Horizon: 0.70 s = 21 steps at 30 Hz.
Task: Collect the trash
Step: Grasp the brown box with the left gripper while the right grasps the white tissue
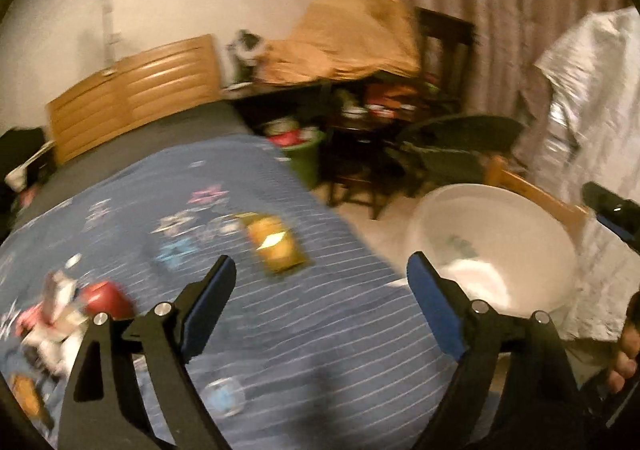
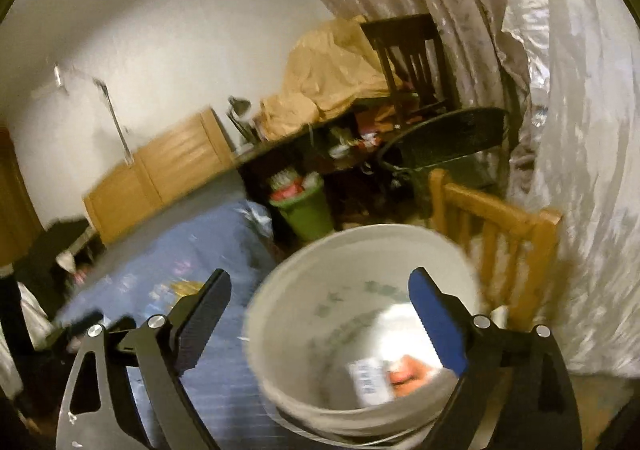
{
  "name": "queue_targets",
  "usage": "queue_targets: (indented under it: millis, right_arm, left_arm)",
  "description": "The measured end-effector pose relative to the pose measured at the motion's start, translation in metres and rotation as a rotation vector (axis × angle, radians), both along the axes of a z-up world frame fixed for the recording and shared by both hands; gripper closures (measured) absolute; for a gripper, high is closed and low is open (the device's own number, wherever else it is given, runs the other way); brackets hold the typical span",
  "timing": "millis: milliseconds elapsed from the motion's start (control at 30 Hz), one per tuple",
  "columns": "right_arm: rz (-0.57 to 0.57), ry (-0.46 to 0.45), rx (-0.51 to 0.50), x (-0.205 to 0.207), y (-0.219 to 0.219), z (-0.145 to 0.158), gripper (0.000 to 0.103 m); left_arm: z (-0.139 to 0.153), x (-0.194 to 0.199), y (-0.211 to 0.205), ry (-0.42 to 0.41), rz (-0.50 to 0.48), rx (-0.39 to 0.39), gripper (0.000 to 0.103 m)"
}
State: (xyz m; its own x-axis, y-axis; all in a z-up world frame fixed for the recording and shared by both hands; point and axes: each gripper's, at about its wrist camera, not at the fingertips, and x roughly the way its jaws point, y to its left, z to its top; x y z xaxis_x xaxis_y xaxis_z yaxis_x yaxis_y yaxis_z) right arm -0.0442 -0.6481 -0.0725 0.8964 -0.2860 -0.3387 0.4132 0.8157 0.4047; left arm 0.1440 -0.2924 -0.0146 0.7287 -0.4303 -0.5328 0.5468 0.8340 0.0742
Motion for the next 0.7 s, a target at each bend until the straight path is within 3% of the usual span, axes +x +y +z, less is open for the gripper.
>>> queue_targets:
  millis: [100, 300, 533, 700]
  right_arm:
    - [0.066, -0.048, 0.105, 0.01, 0.024, -0.003, 0.012]
    - [0.273, -0.017, 0.28, 0.047, 0.079, -0.018, 0.012]
    - [0.395, 0.138, 0.312, 0.096, 0.169, -0.048, 0.012]
    - [0.509, 0.255, 0.276, 0.121, 0.24, -0.069, 0.012]
  left_arm:
    - [0.003, 0.0, 0.048, -0.009, 0.108, -0.016, 0.016]
    - [0.005, 0.004, 0.165, 0.004, 0.387, -0.051, 0.015]
    - [-0.001, 0.005, 0.312, 0.063, 0.759, -0.14, 0.015]
    - [-0.012, 0.008, 0.389, 0.138, 0.918, -0.234, 0.015]
